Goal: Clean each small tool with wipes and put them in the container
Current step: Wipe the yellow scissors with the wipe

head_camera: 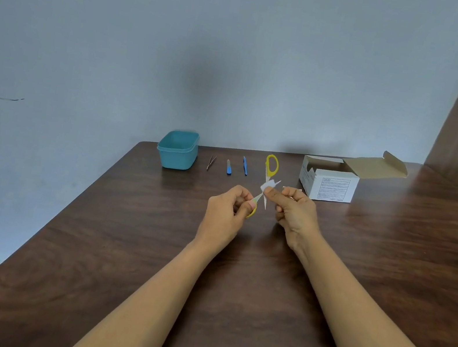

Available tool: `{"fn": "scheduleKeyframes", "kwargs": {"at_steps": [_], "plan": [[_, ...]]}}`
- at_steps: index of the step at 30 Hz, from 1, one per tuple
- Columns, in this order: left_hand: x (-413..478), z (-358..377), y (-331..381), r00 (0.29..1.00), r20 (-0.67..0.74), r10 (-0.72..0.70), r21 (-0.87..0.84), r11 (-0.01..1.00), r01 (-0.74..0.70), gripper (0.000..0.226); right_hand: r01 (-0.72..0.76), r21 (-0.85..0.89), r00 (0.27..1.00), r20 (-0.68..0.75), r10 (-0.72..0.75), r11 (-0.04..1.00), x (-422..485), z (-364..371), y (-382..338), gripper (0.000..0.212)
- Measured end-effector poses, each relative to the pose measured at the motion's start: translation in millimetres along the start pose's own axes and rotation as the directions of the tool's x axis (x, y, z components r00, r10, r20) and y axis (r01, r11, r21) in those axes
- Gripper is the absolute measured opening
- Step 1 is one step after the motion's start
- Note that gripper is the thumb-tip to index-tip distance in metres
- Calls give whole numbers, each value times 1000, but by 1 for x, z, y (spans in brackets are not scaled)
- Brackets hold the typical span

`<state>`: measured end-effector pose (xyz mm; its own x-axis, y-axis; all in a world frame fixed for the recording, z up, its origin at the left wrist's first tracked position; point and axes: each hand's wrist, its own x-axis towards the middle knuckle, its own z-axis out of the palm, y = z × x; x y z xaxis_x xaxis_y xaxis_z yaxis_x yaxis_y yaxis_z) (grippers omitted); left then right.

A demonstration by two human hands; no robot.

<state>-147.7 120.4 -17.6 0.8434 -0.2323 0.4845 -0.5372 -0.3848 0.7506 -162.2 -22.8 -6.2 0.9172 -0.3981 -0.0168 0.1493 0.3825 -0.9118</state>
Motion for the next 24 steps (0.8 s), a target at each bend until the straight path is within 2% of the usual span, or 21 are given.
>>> {"fn": "scheduleKeyframes", "kwargs": {"at_steps": [4, 9, 11, 14, 16, 18, 22, 24], "plan": [[-1, 7, 2, 998, 65, -7, 8, 1000, 6, 7, 72, 133, 992, -116, -57, 988, 5, -3, 3, 42], [-1, 1, -3, 998, 38, -45, -26, 999, 46, 7, 11, -10, 1000, 3, -11, 1000, 5, -2, 5, 40], [0, 1, -2, 997, 51, -54, -36, 998, 56, 5, 13, -13, 1000, -13, -13, 1000, 8, -4, 4, 39], [-1, 8, 2, 993, 113, -40, 4, 999, 40, 4, 45, 122, 990, -138, -28, 992, 13, -9, 4, 42], [-2, 9, 2, 992, 123, -35, 32, 999, 32, 4, 41, 197, 989, -148, -12, 980, 15, -11, 5, 41], [-1, 8, 1, 994, 99, -51, 25, 999, 48, 4, 28, 146, 996, -92, -15, 989, 13, -9, 6, 40], [0, 3, 0, 996, 36, -80, -40, 996, 81, 7, 56, -83, 998, 8, -55, 995, 6, -1, 7, 43], [0, 3, 1, 996, 43, -74, -51, 996, 76, 7, 38, -62, 999, 4, -38, 997, 7, -2, 6, 42]]}}
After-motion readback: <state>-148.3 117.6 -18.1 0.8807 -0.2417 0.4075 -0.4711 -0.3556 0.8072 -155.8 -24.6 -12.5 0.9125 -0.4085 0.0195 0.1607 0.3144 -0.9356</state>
